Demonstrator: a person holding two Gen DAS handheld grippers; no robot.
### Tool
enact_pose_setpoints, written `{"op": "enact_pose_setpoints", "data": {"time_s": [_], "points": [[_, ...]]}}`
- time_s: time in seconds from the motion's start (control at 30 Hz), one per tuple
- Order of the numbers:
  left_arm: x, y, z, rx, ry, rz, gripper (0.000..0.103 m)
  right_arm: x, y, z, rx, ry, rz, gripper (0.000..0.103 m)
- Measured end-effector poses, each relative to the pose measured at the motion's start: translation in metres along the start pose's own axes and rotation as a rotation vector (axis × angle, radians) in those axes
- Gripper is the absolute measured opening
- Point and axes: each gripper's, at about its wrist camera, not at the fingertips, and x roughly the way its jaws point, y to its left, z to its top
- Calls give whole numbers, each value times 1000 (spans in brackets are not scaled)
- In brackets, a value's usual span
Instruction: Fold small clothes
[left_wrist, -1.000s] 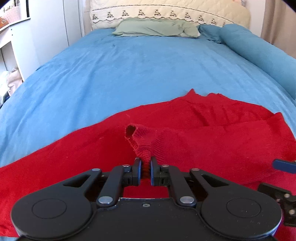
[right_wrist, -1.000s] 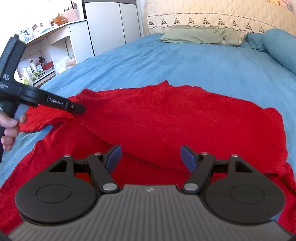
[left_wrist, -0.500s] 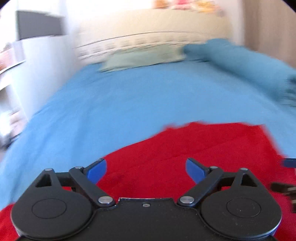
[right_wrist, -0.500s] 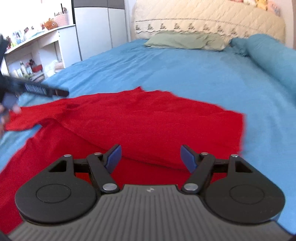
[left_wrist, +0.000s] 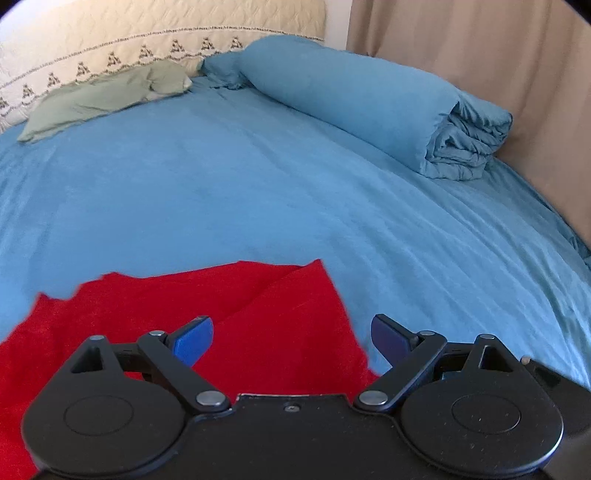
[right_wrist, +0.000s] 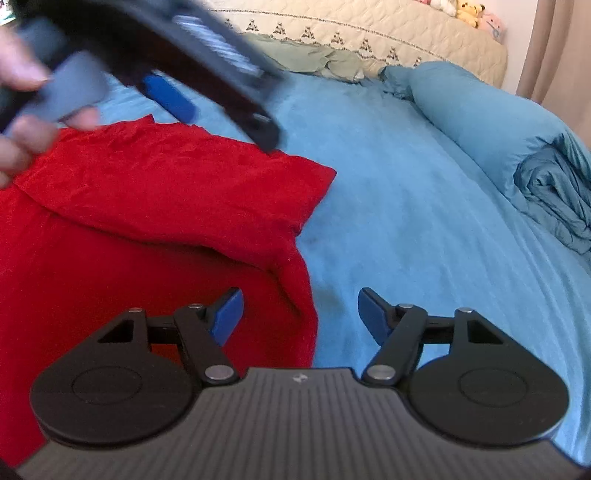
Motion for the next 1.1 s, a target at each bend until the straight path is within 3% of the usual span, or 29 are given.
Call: {"op": "enact_pose_setpoints", "data": {"time_s": [0.13,0.23,0.27,0.37,0.5,0.63,0.67,0.7,0.77,0.83,0.97,1.1], "points": [[11,0,-1,-9,8,-3,94,11,8,2,6,-49,-24,75],[21,-2,-2,-18,9,-5,94,18,14,4,-20,-70,-35,50],[24,-4,-2,-24,6,-5,94,21,15,4,-28,-69,-44,34],[32,-4,-5,-31,1,-5,94,23,7,-1,31,-62,-71,22],[52,-1,-13,-58,31,21,94,25,-10,-12,129,-45,-41,21],[52,-3,-18,-38,18,54,94,23,-18,-9,139,-34,-1,25],[44,-2,-17,-44,9,61,94,17,-21,-9,135,-40,4,35],[31,0,-15,-51,-24,63,94,10,-24,-8,127,-59,14,54],[5,7,-14,-59,-109,71,95,-11,-27,-6,111,-144,49,75],[-10,15,-14,-59,-118,115,96,-16,-24,4,92,-183,95,76],[-21,42,-31,-103,-75,174,96,10,-10,19,76,-167,194,74],[-21,68,-58,-158,-5,216,96,41,-13,9,104,-41,186,75]]}}
